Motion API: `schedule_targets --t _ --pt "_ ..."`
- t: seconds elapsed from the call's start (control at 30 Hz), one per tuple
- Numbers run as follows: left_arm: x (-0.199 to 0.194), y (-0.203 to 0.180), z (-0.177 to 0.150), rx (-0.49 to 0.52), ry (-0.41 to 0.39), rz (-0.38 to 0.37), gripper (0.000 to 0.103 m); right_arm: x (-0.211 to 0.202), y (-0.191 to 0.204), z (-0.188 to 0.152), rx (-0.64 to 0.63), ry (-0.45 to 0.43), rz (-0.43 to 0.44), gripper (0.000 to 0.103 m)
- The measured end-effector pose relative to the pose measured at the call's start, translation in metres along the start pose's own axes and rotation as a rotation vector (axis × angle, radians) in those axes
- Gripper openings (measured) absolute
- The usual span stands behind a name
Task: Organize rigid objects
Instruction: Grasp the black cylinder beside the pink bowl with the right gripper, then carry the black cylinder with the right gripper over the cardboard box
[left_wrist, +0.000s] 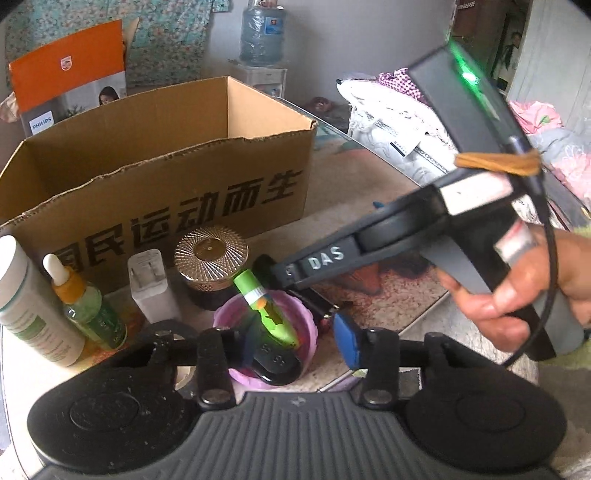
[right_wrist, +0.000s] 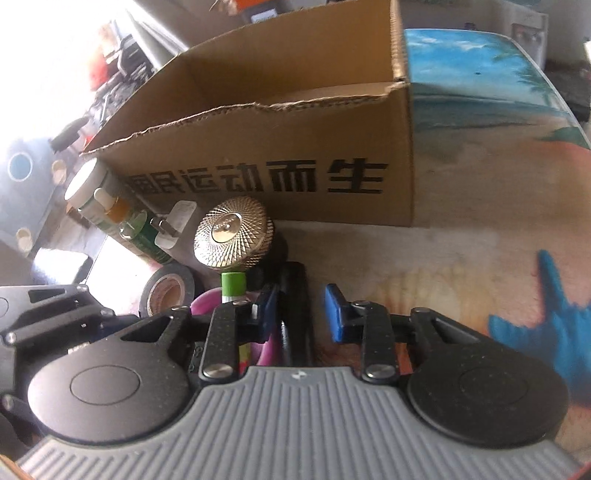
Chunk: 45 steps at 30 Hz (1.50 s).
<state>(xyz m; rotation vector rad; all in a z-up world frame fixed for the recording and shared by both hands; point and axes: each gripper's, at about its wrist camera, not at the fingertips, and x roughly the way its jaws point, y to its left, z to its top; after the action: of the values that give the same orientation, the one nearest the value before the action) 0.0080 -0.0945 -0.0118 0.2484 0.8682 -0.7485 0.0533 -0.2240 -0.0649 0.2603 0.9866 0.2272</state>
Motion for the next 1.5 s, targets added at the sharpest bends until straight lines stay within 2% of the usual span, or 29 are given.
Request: schedule_targets --t 0.1,0.27,0.5,0.7,0.87,1.07,1.23,1.3,1.5 --pt "-0.002 0.001 -0.001 -0.004 0.001 -0.009 0.044 0.009 0.002 0.005 -0.011 0.032 -0.003 0.023" --pt "-0.005 -0.005 0.001 0.017 -0.012 -0.032 0.044 0.01 -0.007 0.008 0.017 0.037 0.005 0.022" --pt "0.005 -0.029 0.01 0.079 0.014 -0.122 0.044 -0.014 -0.034 -0.02 0.151 -0.013 -0.01 0.022" --pt "0.031 -0.052 0.015 0.09 0.087 -0.174 0.044 -0.035 -0.056 -0.048 0.29 -0.062 0.002 0.021" --pt "0.055 -0.064 0.019 0.095 0.135 -0.132 0.044 -0.042 -0.066 -0.065 0.351 -0.091 0.035 0.021" --pt "0.066 -0.068 0.022 0.071 0.166 -0.106 0.044 -0.043 -0.071 -0.065 0.371 -0.094 0.066 0.021" --pt "0.067 -0.067 0.023 0.075 0.153 -0.085 0.042 -0.043 -0.075 -0.065 0.386 -0.096 0.088 0.021" --pt "0.071 -0.066 0.026 0.07 0.147 -0.078 0.037 -0.044 -0.077 -0.066 0.392 -0.098 0.096 0.021" --pt "0.066 -0.065 0.026 0.073 0.128 -0.061 0.032 -0.044 -0.077 -0.067 0.404 -0.111 0.108 0.022"
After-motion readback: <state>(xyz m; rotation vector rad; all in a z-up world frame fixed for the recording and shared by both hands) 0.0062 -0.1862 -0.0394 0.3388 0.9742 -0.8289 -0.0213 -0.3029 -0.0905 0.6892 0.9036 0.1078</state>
